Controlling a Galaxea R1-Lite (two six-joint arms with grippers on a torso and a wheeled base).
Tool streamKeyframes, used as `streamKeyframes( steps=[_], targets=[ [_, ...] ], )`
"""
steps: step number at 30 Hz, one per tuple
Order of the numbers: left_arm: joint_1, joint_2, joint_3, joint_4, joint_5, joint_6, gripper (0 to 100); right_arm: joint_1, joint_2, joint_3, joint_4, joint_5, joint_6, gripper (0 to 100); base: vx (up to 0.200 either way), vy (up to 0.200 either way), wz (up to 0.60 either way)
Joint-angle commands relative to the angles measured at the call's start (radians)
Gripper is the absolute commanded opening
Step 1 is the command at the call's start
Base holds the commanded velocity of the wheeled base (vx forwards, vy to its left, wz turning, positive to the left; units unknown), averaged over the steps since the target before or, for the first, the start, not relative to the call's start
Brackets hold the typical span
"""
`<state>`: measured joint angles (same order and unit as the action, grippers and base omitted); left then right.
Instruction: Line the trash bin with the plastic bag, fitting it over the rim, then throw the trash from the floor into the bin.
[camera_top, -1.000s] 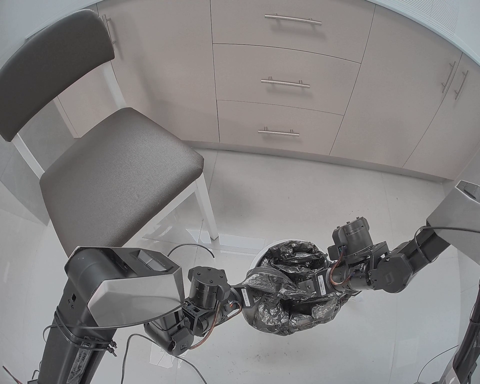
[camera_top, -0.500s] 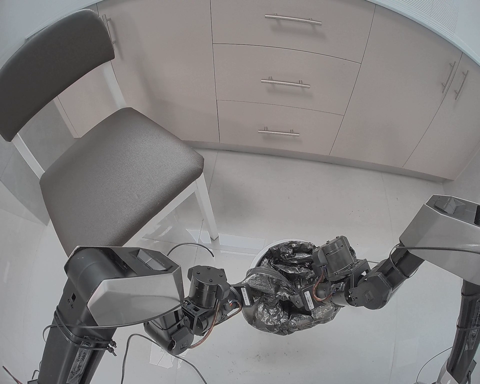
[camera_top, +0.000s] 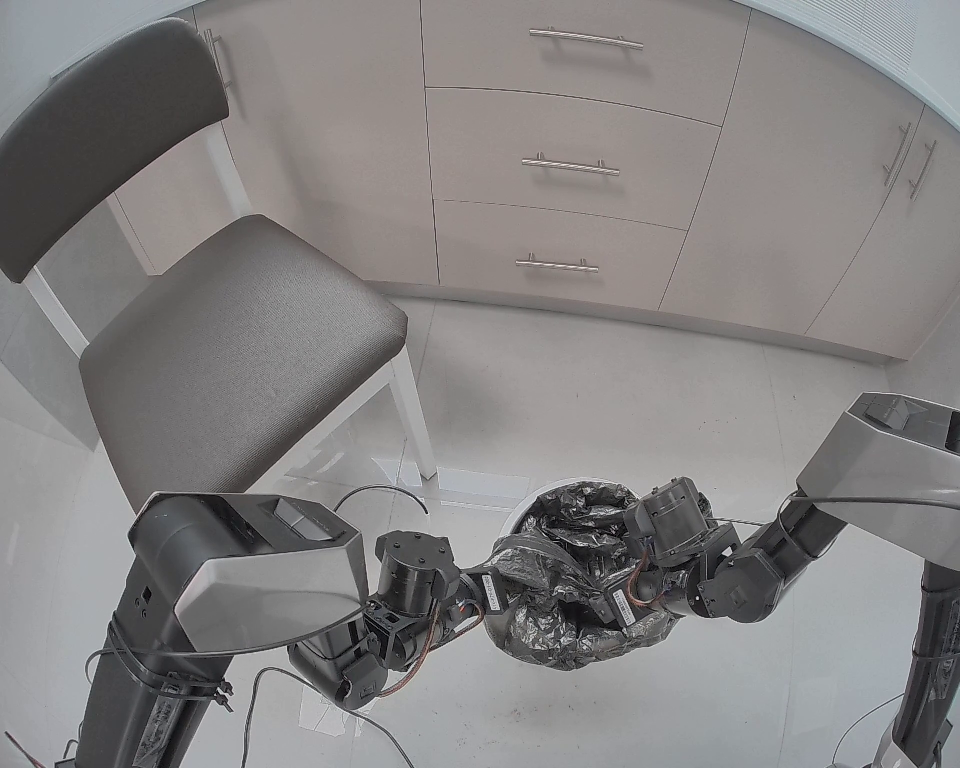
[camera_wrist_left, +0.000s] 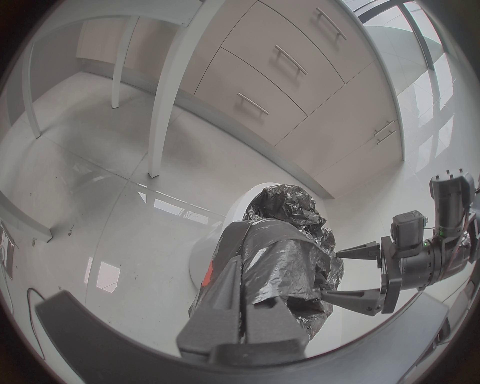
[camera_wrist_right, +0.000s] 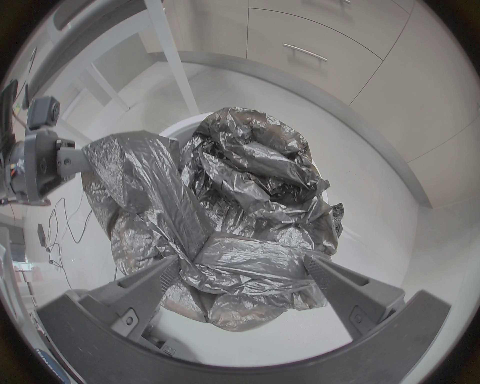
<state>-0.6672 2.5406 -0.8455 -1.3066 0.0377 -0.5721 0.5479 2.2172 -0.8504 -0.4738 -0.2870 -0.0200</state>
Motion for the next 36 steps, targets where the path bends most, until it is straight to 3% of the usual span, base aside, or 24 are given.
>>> streamKeyframes(
  steps=[1, 22, 35, 36],
  targets=[
    [0.0, 0.0, 0.0, 0.0, 0.001, 0.0, 0, 0.014, -0.028, 0.03, 0.0, -0.004, -0.006, 100, 0.0, 0.0, 0.0],
    [0.0, 0.0, 0.0, -0.002, 0.002, -0.002, 0, 0.029, 0.012, 0.028, 0.0, 0.003, -0.067, 100, 0.0, 0.0, 0.0],
    [0.001, -0.002, 0.005, -0.008, 0.004, -0.006, 0, -0.04, 0.094, -0.095, 0.0, 0.002, -0.086, 100, 0.0, 0.0, 0.0],
    [0.001, -0.002, 0.005, -0.008, 0.004, -0.006, 0, -0.04, 0.101, -0.105, 0.0, 0.002, -0.083, 0, 0.0, 0.0, 0.0]
  ],
)
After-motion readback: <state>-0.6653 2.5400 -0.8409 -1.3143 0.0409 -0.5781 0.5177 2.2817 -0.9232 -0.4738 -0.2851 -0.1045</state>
